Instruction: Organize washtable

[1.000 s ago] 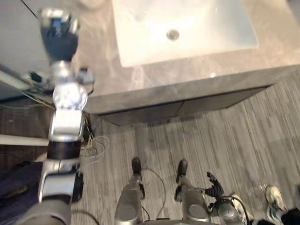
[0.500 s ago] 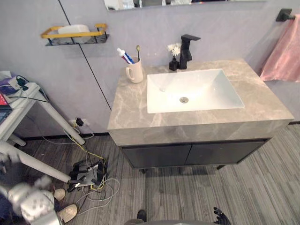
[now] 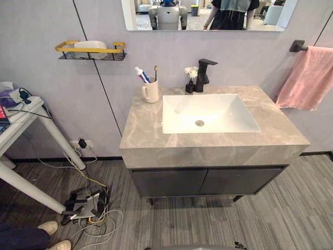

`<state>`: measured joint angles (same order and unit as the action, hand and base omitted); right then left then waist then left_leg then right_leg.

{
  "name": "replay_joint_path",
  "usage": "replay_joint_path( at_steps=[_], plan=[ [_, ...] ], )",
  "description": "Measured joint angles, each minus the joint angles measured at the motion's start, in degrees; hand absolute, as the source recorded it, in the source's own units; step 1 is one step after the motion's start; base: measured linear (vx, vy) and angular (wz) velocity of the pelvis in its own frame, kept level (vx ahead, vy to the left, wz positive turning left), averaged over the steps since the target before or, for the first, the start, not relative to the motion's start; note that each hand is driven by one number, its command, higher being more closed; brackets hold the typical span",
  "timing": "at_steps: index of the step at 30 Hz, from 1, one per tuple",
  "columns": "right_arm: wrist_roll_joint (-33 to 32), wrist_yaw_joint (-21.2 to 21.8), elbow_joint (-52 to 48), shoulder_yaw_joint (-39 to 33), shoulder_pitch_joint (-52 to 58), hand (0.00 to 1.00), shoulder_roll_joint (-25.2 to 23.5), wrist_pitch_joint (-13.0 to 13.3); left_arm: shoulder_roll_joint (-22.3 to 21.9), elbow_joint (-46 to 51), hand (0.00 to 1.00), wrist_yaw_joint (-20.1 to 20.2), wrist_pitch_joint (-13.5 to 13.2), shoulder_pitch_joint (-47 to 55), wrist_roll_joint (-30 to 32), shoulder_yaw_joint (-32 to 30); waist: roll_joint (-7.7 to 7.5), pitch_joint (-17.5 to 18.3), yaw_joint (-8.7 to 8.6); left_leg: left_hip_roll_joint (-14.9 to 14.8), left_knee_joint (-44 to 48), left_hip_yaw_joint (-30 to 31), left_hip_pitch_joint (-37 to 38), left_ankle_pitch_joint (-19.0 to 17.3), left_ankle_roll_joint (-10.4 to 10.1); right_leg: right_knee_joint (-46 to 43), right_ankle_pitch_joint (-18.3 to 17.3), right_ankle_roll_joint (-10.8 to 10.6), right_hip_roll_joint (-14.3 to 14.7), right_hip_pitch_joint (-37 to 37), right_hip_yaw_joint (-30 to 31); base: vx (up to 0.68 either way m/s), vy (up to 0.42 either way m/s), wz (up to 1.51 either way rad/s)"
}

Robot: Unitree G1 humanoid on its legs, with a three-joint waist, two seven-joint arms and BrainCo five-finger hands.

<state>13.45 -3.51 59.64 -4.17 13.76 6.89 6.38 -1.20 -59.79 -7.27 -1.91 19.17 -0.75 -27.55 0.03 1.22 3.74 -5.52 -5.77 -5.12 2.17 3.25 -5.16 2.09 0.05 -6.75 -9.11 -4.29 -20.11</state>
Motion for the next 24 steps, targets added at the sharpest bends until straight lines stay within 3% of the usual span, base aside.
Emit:
replay_joint_path(
  at_steps=[7, 12, 14, 17, 20, 22, 24],
  plan=[
    [0.04, -0.19, 2.14, 2.92, -3.24, 0.00, 1.54, -0.09, 2.66, -0.44, 0.00, 0.64, -0.88, -1.22, 1.58, 9.13, 0.19, 0.11, 0.00, 0.19, 0.42, 0.98, -2.43, 0.44, 0.17, -0.04, 0.32, -0.02, 0.06, 1.75, -0.51, 0.06, -0.009, 0.07],
    [0.06, -0.87, 2.08, 4.80, -6.81, 0.00, 2.37, -0.07, 3.03, -0.27, 0.00, -0.48, -1.17, -5.65, 2.04, 11.04, 0.35, -3.51, 0.10, 0.35, 1.09, 2.00, -4.58, 0.98, 0.01, -0.66, 0.06, 0.17, -0.23, 2.58, -2.44, -0.01, -0.004, 0.19],
    [0.03, -1.45, 1.84, 4.76, -7.95, 0.00, 1.90, 0.04, 3.40, -0.25, 0.00, -0.58, -1.16, -6.45, 2.48, 11.51, -0.06, -4.15, -0.13, 0.34, 4.28, 1.29, -6.37, -0.43, 0.38, -2.34, -0.47, 0.20, -0.88, 3.60, -2.53, -0.01, 0.016, -0.06],
    [-0.53, -1.78, 1.33, 4.59, -8.96, 0.00, 1.64, 0.01, 3.55, 0.77, 0.00, -0.62, -1.27, -6.88, 2.55, 11.56, -0.59, -5.72, 0.00, -0.18, 14.23, 0.91, -8.91, -6.27, 0.46, -4.06, -0.61, 0.20, -1.10, 4.33, 0.48, -0.05, 0.041, -0.39],
    [-1.67, -1.80, 0.19, 4.35, -9.06, 0.00, 0.95, -0.07, 3.64, 0.76, 0.00, -0.80, -1.32, -7.05, 2.48, 11.52, -0.70, -6.07, -0.32, -0.41, 18.94, 2.02, -10.17, -9.39, -0.02, -5.35, -0.50, 0.04, -1.47, 6.28, 3.99, -0.07, 0.074, -0.59],
    [-1.77, -1.77, -2.00, 2.03, -8.90, 0.00, -0.20, -0.26, 3.77, 0.70, 0.00, -1.65, -1.20, -7.79, 2.57, 11.39, -1.02, -6.62, -1.65, -0.33, 22.06, -0.10, -11.59, -11.13, 0.38, -7.50, -0.34, -0.28, -2.27, 8.87, 6.52, -0.13, 0.131, -0.58],
    [-1.81, -1.70, -4.75, 1.62, -8.00, 0.00, -0.96, -0.32, 3.99, 0.70, 0.00, -1.57, -1.16, -8.26, 3.72, 11.50, -1.33, -7.07, -1.59, -0.48, 24.68, -3.19, -11.95, -12.98, 1.07, -9.22, -0.37, -0.37, -2.64, 10.96, 9.81, -0.10, 0.125, -0.73]
  ],
)
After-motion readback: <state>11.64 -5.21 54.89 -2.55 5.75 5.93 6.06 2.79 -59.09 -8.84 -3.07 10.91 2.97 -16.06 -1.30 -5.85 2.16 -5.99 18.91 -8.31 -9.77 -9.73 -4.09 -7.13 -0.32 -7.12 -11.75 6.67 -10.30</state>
